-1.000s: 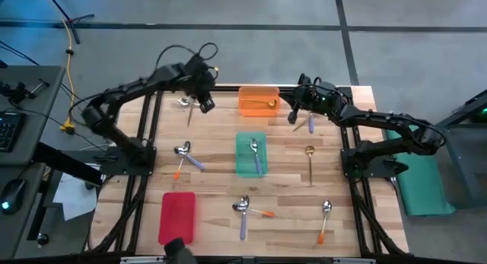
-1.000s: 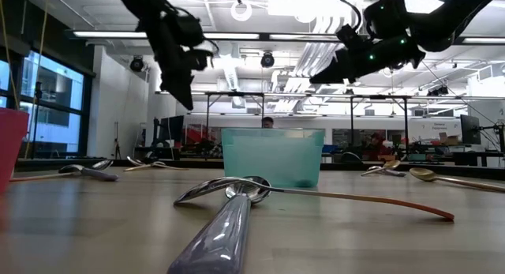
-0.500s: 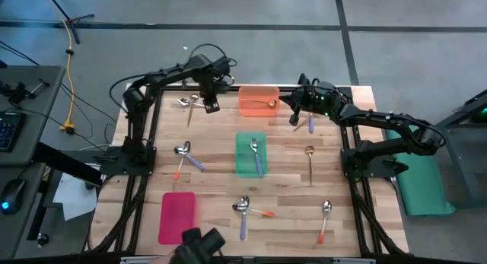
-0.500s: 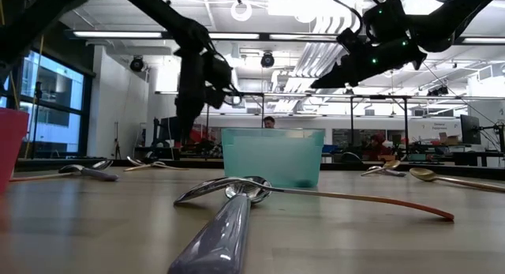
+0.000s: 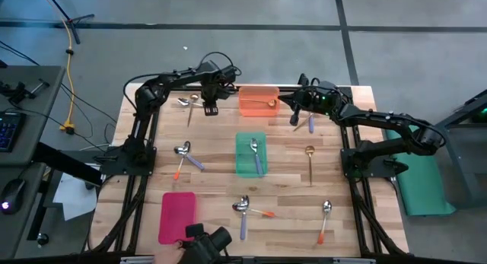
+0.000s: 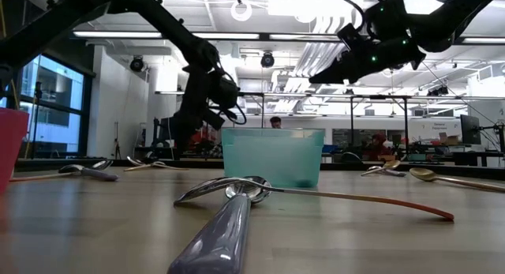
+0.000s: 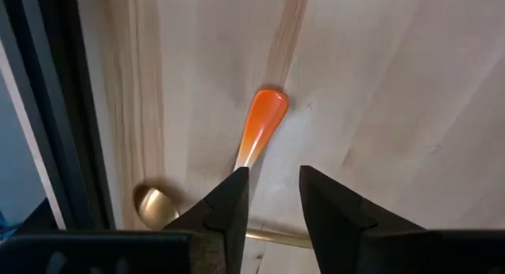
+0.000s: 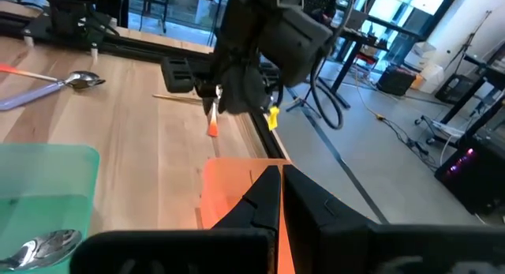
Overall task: Sort silverware by color (type)
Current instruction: Put the orange spoon into the red bin
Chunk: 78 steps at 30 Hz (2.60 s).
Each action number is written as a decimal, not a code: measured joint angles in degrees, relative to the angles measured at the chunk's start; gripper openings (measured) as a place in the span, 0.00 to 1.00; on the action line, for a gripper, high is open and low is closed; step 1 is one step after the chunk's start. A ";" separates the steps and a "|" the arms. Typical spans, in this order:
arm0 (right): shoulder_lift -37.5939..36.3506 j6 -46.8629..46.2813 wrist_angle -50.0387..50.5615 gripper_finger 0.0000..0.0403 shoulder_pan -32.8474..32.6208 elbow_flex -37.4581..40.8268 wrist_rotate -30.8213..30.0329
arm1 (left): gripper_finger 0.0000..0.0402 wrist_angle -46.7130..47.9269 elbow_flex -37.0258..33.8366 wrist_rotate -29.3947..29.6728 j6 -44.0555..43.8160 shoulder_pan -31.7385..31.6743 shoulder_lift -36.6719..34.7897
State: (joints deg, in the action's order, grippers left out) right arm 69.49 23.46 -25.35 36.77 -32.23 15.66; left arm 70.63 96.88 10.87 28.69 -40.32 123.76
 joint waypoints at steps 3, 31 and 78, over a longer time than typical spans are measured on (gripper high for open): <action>-0.02 0.00 -0.41 0.00 0.00 0.00 1.14 | 0.26 -0.13 0.00 0.00 0.09 -0.13 0.16; -0.02 -0.44 -0.41 0.00 -0.04 0.02 1.49 | 0.26 -4.71 -2.47 1.14 3.10 -1.73 0.13; -0.02 -1.53 -0.32 0.00 -0.04 0.04 2.16 | 0.25 -4.55 -0.29 3.16 -5.82 5.22 -0.22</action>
State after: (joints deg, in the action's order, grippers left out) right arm 69.47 21.93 -25.68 36.73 -32.18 17.82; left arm 66.08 96.59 14.03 22.87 -35.10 123.54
